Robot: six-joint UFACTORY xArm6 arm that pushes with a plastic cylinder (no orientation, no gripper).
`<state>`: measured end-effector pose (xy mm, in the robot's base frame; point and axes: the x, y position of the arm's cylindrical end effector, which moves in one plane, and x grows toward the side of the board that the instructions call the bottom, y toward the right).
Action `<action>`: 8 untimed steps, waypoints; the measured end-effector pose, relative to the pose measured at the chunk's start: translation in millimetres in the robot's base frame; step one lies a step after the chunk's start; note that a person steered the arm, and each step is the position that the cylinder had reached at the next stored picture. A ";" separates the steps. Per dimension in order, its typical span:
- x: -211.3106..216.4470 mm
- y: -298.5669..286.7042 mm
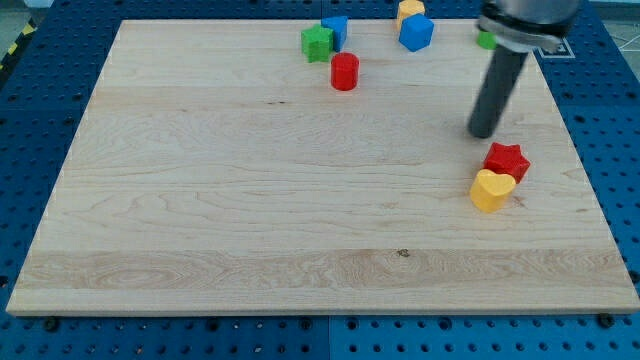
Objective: Move the red star and the yellow heart slightly down
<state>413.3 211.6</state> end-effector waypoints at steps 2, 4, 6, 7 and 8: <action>23.2 28.9; 23.2 19.0; 29.4 9.4; 30.5 -15.0; 33.0 -42.0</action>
<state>446.3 169.7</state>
